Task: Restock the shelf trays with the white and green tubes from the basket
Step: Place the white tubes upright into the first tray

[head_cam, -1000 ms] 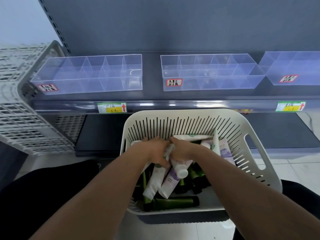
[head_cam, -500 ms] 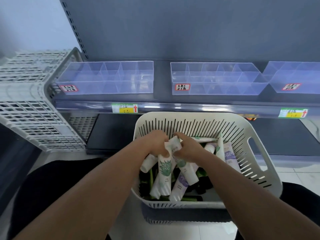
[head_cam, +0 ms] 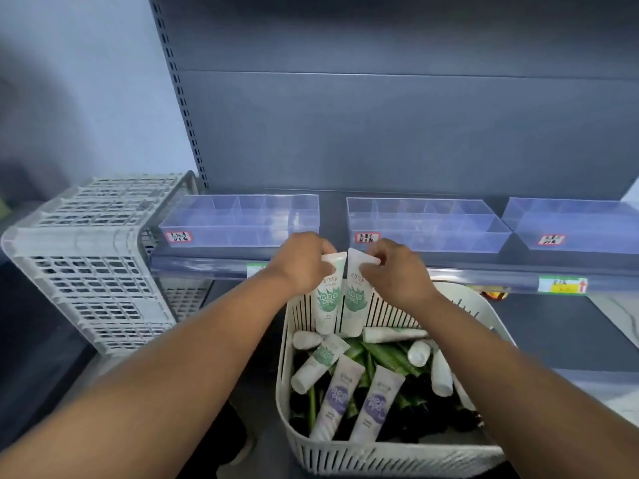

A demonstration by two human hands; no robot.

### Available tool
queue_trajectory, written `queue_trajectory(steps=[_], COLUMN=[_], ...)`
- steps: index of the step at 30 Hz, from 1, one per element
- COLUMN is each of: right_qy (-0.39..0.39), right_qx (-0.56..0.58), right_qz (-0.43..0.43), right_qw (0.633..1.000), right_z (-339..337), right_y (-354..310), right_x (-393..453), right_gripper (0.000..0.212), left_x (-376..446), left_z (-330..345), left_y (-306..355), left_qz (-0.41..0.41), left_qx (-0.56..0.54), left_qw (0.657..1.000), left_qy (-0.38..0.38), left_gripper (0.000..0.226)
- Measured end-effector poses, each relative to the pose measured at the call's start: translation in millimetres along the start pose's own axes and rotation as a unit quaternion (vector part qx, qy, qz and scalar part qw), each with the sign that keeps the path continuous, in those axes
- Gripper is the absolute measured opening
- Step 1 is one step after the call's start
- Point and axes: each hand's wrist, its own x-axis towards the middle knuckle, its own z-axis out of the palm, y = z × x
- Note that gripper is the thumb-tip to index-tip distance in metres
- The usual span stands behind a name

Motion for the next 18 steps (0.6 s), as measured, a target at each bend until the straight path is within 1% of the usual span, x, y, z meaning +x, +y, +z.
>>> queue_trajectory(steps=[2, 4, 9, 15, 18], right_qy=[0.023, 0.037, 0.057, 0.11, 0.141], right_qx=[-0.001, 0.004, 0.038, 0.075, 0.094], right_qz=[-0.033, -0.052, -0.055, -0.062, -0.053], right_qw=[0.999, 0.998, 0.996, 0.989, 0.984], right_z=[-10, -18, -24, -19, -12], right_y=[-23, -44, -84, -111, -118], right_x=[11, 24, 63, 113, 139], right_gripper=[0.014, 0.015, 0.012, 0.015, 0.018], left_x=[3, 9, 31, 66, 90], left_z=[-23, -45, -90, -131, -142], left_y=[2, 3, -3, -16, -25], left_qz=[-0.005, -0.009, -0.032, -0.031, -0.039], left_qx=[-0.013, -0.015, -0.014, -0.016, -0.012], left_qw=[0.999, 0.997, 0.988, 0.973, 0.966], left_qy=[0.043, 0.079, 0.148, 0.229, 0.255], left_gripper=[0.019, 0.017, 0.014, 0.016, 0.018])
